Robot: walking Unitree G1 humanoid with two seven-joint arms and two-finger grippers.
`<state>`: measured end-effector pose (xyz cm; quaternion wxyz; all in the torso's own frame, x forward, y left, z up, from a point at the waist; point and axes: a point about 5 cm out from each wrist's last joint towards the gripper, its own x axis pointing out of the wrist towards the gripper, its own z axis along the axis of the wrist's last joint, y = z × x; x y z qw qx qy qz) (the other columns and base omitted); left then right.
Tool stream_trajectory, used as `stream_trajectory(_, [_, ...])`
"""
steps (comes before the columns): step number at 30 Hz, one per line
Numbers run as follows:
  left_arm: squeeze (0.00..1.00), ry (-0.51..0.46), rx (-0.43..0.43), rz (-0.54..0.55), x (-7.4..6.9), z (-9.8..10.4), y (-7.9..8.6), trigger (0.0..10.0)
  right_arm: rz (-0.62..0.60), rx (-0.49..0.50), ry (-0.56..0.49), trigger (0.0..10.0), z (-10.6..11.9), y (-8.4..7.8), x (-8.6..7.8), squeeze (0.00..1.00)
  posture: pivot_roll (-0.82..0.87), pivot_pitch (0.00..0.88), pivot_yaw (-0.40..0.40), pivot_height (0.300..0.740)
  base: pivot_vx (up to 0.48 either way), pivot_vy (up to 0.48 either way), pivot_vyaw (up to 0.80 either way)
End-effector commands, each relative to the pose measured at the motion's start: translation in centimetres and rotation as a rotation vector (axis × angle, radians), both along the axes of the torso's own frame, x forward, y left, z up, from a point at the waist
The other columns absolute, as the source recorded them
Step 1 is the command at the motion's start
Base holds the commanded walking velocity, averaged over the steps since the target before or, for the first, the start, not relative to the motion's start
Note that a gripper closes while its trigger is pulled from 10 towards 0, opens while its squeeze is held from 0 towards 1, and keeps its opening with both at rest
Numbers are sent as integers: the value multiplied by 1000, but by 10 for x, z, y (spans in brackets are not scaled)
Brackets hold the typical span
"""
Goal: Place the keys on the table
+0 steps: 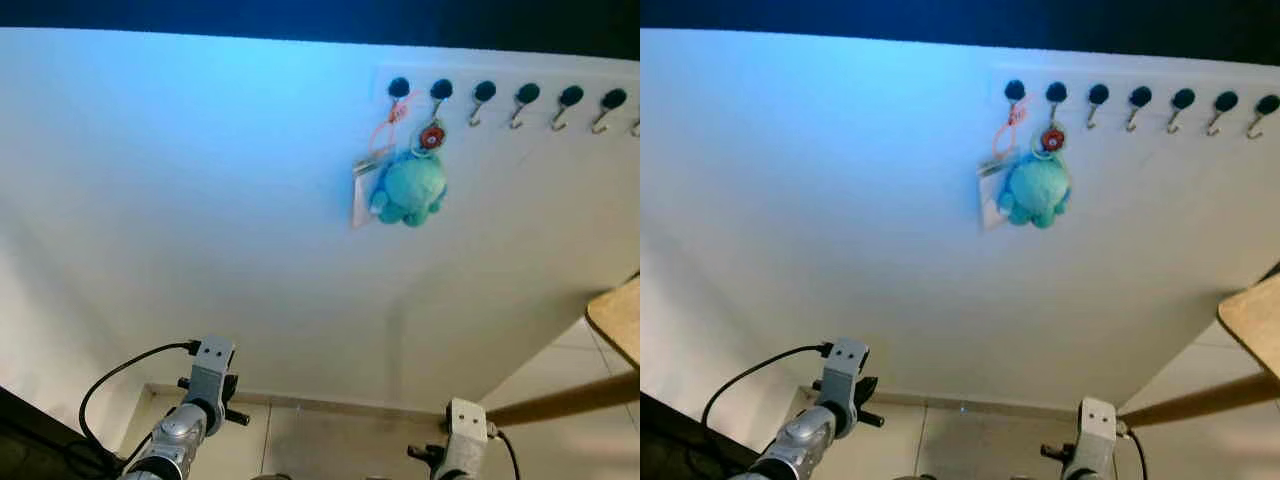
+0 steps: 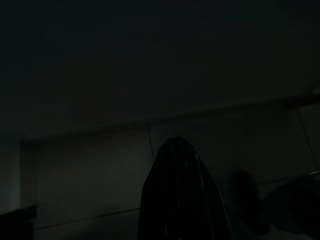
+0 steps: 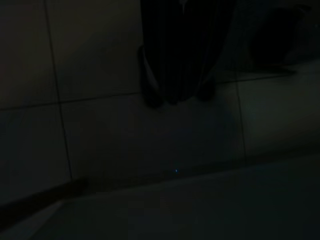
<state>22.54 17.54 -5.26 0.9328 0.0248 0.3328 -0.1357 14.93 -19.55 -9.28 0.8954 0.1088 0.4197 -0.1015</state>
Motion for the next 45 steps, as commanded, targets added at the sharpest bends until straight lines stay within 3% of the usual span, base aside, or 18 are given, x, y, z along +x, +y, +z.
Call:
stream_trajectory(1, [0, 5, 5, -3, -2, -1, 0, 10000, -14, 1, -3, 10000, 0, 0, 1, 0, 35, 11, 14, 740, 0, 0, 0])
stream_trajectory(13, [0, -2, 23, -1, -2, -1, 3, 10000, -14, 3, -8, 10000, 1, 0, 3, 0, 34, 9, 12, 740, 0, 0, 0])
stream_trajectory(18, [0, -5, 23, -3, -2, -1, 3, 10000, 35, -2, -79, 10000, 8, 4, 18, 0, 30, 15, 14, 740, 0, 0, 0])
stream_trajectory(22, [0, -11, 66, -69, -3, -1, 1, 10000, 82, -9, -154, 10000, 17, 8, 33, 0, 25, 23, 20, 740, 0, -435, 0])
stream_trajectory(25, [0, -4, 33, -11, -3, -1, 4, 10000, 148, -39, -208, 10000, 24, 11, 43, 0, 20, 28, 25, 740, 0, 0, 0])
stream_trajectory(26, [0, -70, 51, -8, 2, 5, 9, 10000, 243, -88, -303, 10000, 35, 14, 55, 0, 18, 36, 28, 740, 0, 0, 0])
stream_trajectory(30, [0, -167, 50, -36, 9, 16, 11, 10000, 310, -122, -401, 10000, 47, 18, 65, 0, 17, 40, 28, 740, 0, 0, 0])
stream_trajectory(32, [0, -318, -13, -46, 19, 36, 14, 10000, 403, -188, -552, 10000, 67, 23, 78, 0, 13, 51, 26, 740, 0, 0, 0])
stream_trajectory(34, [0, -357, -32, -55, 21, 41, 14, 10000, 423, -205, -598, 10000, 73, 24, 81, 0, 13, 52, 26, 740, 0, 0, 0])
stream_trajectory(37, [0, -517, -108, -84, 29, 68, 12, 10000, 469, -241, -831, 10000, 108, 30, 91, 0, 13, 57, 27, 740, 0, 0, 0])
stream_trajectory(38, [0, -591, -135, -111, 31, 82, 9, 10000, 472, -263, -929, 10000, 125, 31, 94, 0, 12, 59, 27, 740, 0, 0, 0])
stream_trajectory(39, [0, -591, -135, -111, 31, 82, 9, 10000, 472, -263, -929, 10000, 125, 31, 94, 0, 12, 59, 27, 740, 0, 0, 0])
stream_trajectory(40, [0, -654, -149, -142, 31, 94, 6, 10000, 466, -289, -1011, 10000, 140, 32, 97, 0, 13, 61, 27, 740, 0, 0, 0])
stream_trajectory(45, [0, -840, -253, -315, 23, 144, -25, 10000, 374, -403, -1296, 10000, 199, 32, 104, 0, 20, 66, 21, 740, 0, 0, 0])
